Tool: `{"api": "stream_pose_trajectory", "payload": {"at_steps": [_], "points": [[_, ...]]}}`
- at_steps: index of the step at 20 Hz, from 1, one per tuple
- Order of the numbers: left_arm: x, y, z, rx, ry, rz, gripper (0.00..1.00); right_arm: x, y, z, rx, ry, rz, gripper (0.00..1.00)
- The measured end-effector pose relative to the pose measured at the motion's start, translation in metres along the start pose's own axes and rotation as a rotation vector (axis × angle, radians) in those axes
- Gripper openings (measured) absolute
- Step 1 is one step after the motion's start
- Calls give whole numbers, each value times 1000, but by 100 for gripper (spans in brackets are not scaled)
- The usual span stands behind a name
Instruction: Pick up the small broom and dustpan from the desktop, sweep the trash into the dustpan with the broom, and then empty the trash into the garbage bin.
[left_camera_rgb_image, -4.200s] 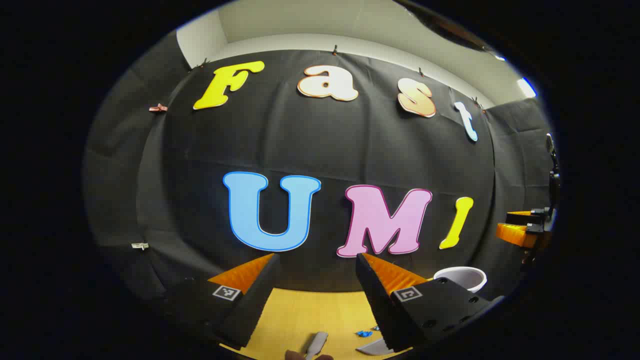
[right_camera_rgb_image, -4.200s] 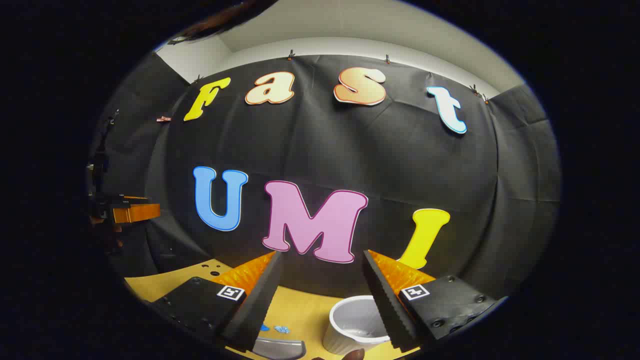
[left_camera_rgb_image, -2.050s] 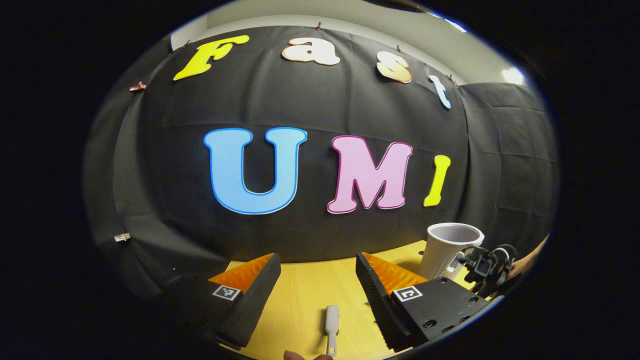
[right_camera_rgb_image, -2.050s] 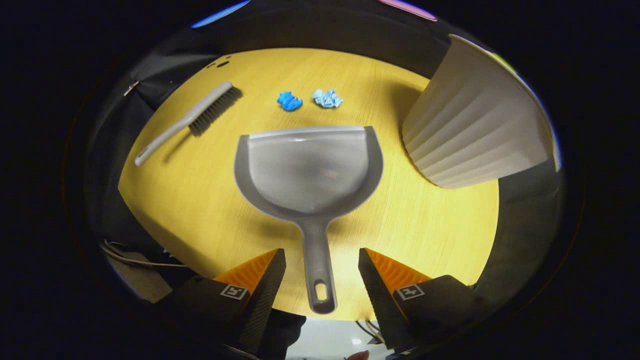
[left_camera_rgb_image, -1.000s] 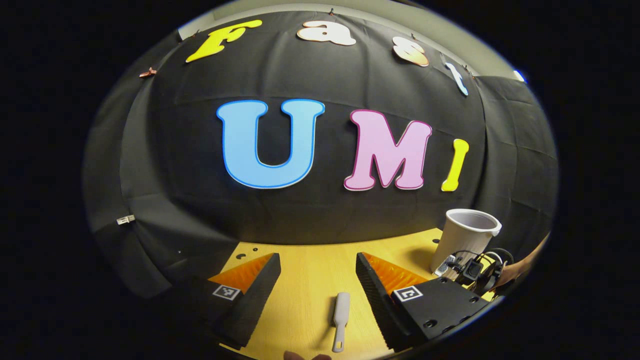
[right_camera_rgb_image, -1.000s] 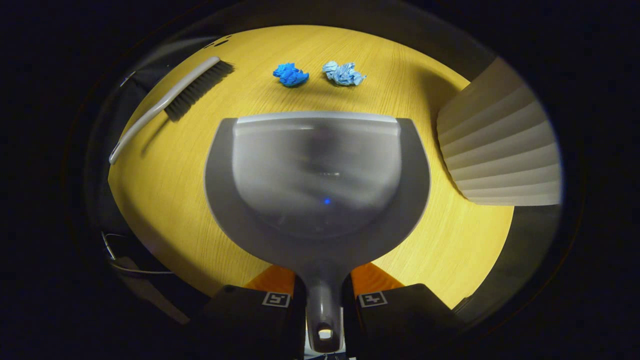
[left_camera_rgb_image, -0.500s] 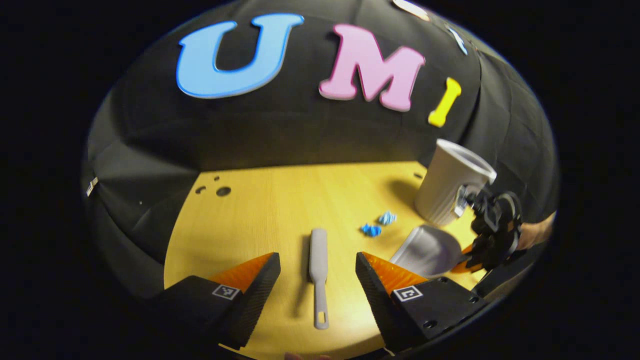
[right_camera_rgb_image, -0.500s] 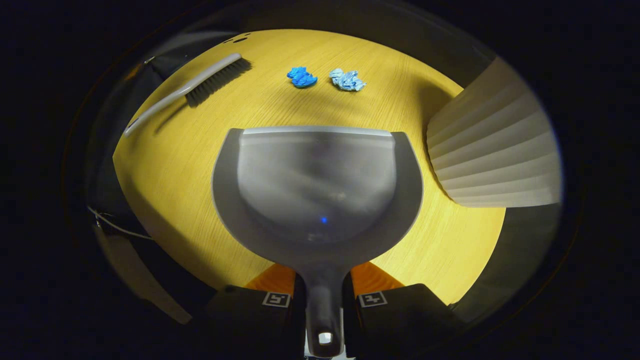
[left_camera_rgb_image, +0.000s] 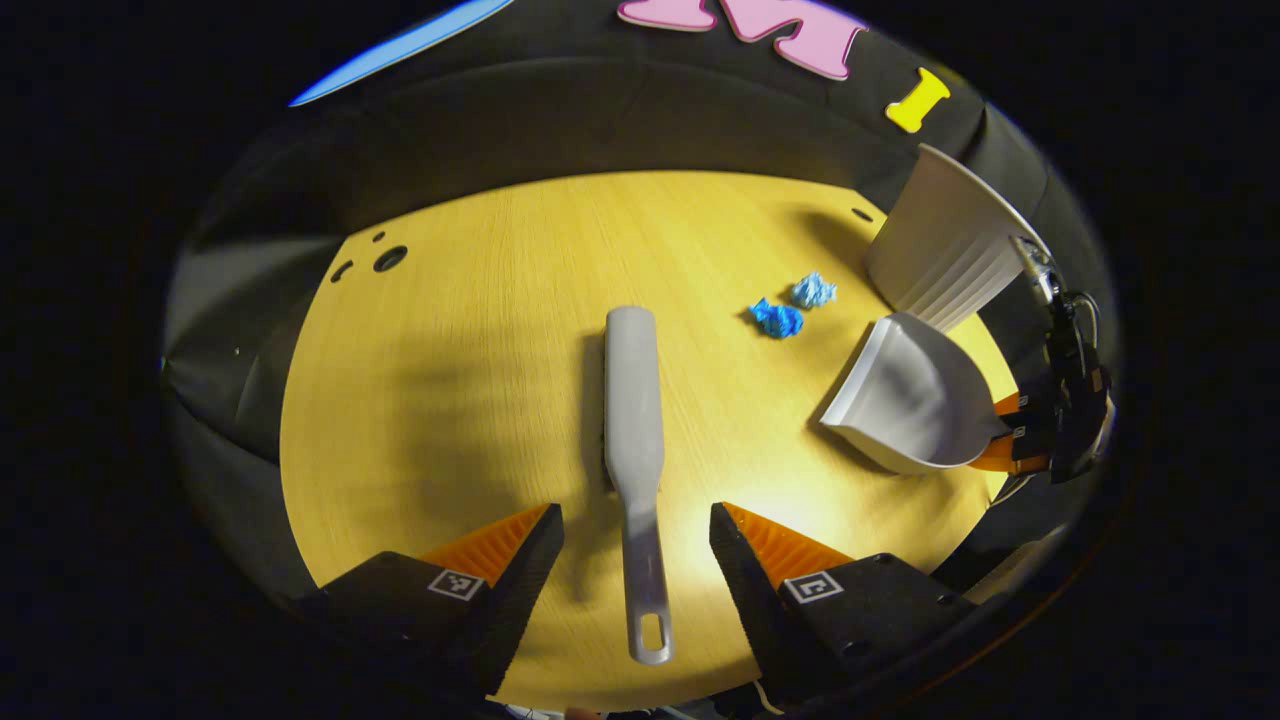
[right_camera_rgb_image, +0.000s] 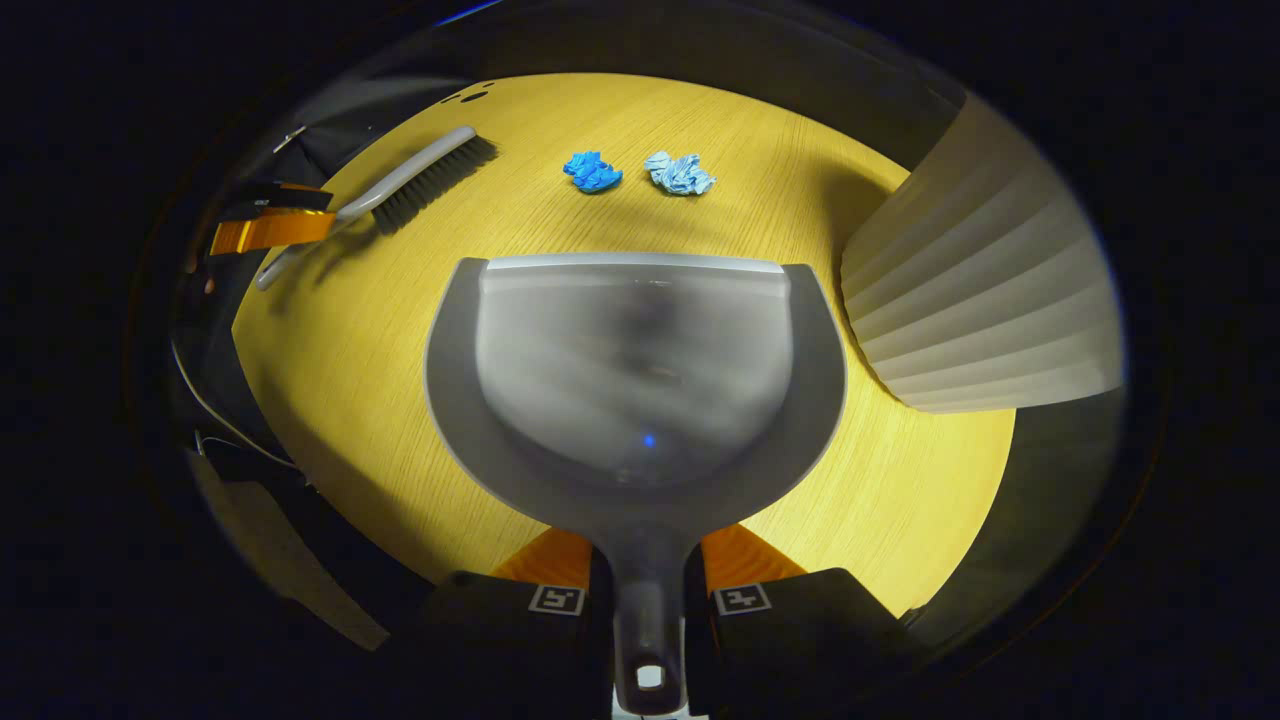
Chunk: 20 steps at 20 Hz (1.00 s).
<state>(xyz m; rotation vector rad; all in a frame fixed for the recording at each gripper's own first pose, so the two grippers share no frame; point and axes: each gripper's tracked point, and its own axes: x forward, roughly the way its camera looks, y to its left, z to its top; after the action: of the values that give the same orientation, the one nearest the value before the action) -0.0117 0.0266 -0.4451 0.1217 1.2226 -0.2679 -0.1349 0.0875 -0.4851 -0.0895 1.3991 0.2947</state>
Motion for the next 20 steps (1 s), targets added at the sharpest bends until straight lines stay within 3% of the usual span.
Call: {"api": "stream_pose_trajectory", "payload": {"at_steps": [5, 7, 10, 11, 16, 20], "points": [[29, 5, -11, 4, 130, 21, 85, -3, -2, 6, 28, -33, 3, 32], [38, 9, -16, 20, 168, 43, 67, -3, -2, 6, 29, -38, 5, 32], [42, 4, -20, 64, 195, 30, 27, -7, -3, 4, 27, -41, 8, 32], [42, -2, -19, 78, 188, 3, 31, -7, -3, 5, 27, -42, 7, 32], [38, 2, -2, 174, 126, 50, 24, -5, -1, 0, 84, -16, 43, 31], [32, -11, 32, 229, 51, 17, 22, -6, -5, -4, 75, -7, 24, 31]]}}
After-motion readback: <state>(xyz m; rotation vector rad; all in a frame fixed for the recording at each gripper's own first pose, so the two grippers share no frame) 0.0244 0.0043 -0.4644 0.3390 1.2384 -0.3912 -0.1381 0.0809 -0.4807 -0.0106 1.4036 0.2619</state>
